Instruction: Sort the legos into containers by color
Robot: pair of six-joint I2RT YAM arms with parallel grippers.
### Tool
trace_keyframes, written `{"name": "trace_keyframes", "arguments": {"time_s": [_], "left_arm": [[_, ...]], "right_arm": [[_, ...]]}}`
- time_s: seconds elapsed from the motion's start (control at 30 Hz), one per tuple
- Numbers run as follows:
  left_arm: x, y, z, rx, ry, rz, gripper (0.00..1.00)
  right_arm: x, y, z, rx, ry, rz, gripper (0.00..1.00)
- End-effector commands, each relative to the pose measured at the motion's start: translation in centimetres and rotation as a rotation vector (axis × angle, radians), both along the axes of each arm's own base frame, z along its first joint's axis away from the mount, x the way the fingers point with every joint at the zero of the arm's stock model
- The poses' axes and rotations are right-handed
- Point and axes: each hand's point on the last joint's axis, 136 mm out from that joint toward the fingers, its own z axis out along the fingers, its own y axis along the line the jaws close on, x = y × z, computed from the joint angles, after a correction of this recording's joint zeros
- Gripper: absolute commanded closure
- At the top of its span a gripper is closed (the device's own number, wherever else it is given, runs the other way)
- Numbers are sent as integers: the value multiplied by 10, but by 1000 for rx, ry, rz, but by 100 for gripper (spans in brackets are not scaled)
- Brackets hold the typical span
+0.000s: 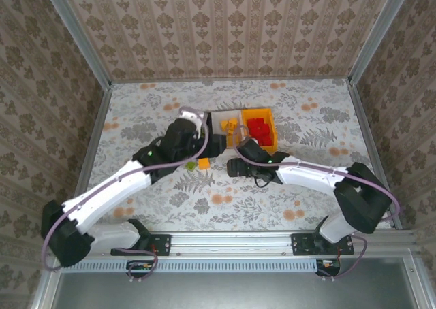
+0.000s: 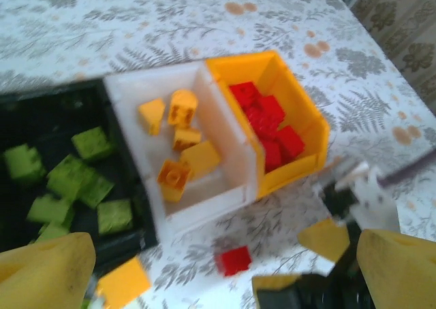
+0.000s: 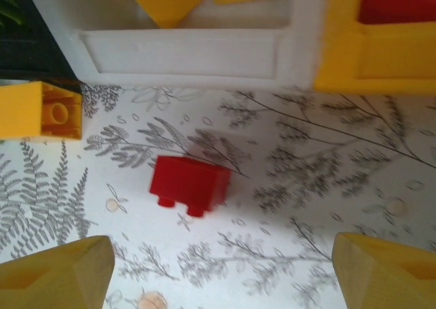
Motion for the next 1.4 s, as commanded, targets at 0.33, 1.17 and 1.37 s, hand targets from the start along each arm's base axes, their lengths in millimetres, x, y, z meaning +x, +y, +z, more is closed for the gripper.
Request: {"name": "trace_keyframes", "arguments": {"time_s": [0.33,1.17,1.37], "left_arm": [[-51,115,-122,38,171,322,0],[-62,125,-143,0,209,352,0],[-63,124,-144,-3,220,346,0]], "right_arm": [[28,30,-31,-72,29,14,34],[98,-59,68,-99,-146,-207,67],[140,-73,53,-154,-106,-281,67]]}}
